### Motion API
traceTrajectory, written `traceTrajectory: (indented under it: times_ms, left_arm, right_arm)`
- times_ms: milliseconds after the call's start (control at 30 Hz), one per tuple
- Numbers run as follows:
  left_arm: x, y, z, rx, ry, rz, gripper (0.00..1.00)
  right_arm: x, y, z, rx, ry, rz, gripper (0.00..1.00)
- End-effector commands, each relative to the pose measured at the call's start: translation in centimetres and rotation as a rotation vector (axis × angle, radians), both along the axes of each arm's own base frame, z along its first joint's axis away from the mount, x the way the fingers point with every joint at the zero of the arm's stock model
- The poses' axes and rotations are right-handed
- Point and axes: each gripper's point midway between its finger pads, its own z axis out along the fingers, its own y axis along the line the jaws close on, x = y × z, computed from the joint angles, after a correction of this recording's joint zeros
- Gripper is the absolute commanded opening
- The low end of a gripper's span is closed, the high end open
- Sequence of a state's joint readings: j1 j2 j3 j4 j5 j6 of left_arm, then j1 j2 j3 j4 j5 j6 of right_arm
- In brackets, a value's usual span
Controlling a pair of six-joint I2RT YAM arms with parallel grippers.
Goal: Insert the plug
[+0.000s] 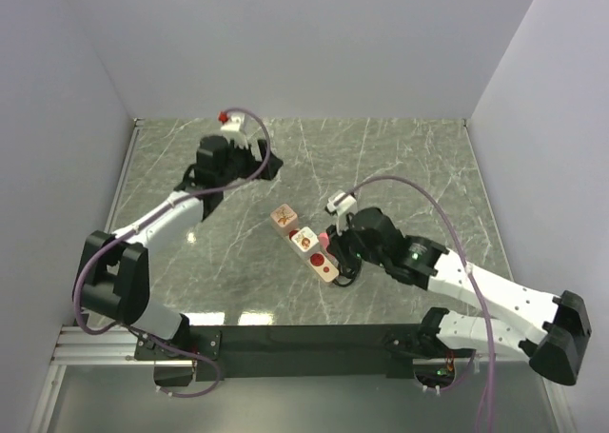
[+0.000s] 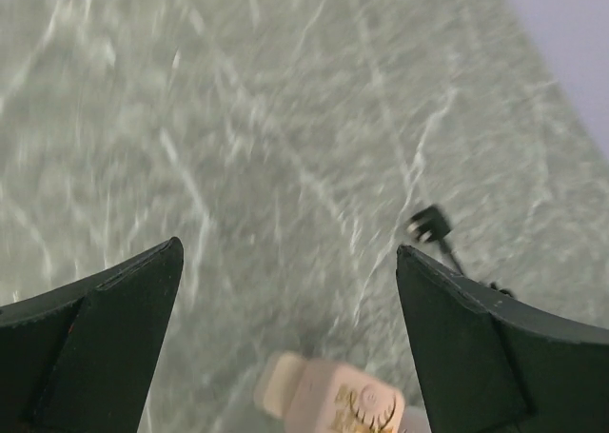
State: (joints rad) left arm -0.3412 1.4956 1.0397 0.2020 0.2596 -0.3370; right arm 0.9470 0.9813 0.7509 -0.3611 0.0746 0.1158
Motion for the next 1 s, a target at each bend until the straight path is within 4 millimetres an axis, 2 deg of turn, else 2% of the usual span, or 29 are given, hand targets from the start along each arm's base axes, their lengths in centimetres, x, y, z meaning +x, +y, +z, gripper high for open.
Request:
traceTrajectory:
  times_ms: [0,33,67,133,200,233,333,533,767,967]
  left_arm:
    - [-0.9,0.9,5.0,-0.103,-0.175,0.168,0.99]
    - [-1.3,1.0,4.5,-0.099,-0.171,0.174,0.99]
    - [-1.9,1.1,2.9,-0.094,-0.153,0.183,0.99]
    - [-2.9,0.8,2.2,-0.106,-0.158,0.169,1.0]
    - [-3.9,0.6,0.7,-0.115,-0.147,0.147,1.0]
    - [-4.4,0.5,-0.4,-0.111,-0.13,0.135,0.99]
    - [-5.3,-0.2,-1.3,-0.103,-0.122,0.102,0.99]
    - [-5.3,-1.9,-2.9,-0.068,-0.11,0.032,0.99]
    - [-5.3,-4.7,-5.9,-0.02,-0.082,-0.058,0.99]
    - [-5.8,-6.0,-6.4,-0.022,-0.086,-0.095,0.99]
  right_arm:
    - [0.8,0.7,2.3,0.025,0.065,0.009,0.0]
    - [0.9,1.0,1.2,-0.015,0.101,0.015,0.0]
    - [0.8,0.8,0.6,-0.052,0.129,0.02,0.0]
    - [1.1,1.2,-0.5,-0.116,0.165,0.037,0.0]
    - [0.8,1.4,-1.3,-0.153,0.21,0.059,0.0]
    - [0.5,1.5,-2.4,-0.181,0.248,0.069,0.0]
    - [0.6,1.4,-3.3,-0.219,0.282,0.054,0.0]
    - [0.0,1.9,-2.4,-0.168,0.297,0.065,0.0]
    - [1.1,1.9,-4.5,-0.232,0.318,0.069,0.0]
    - [2.8,1.9,-5.1,-0.253,0.32,0.054,0.0]
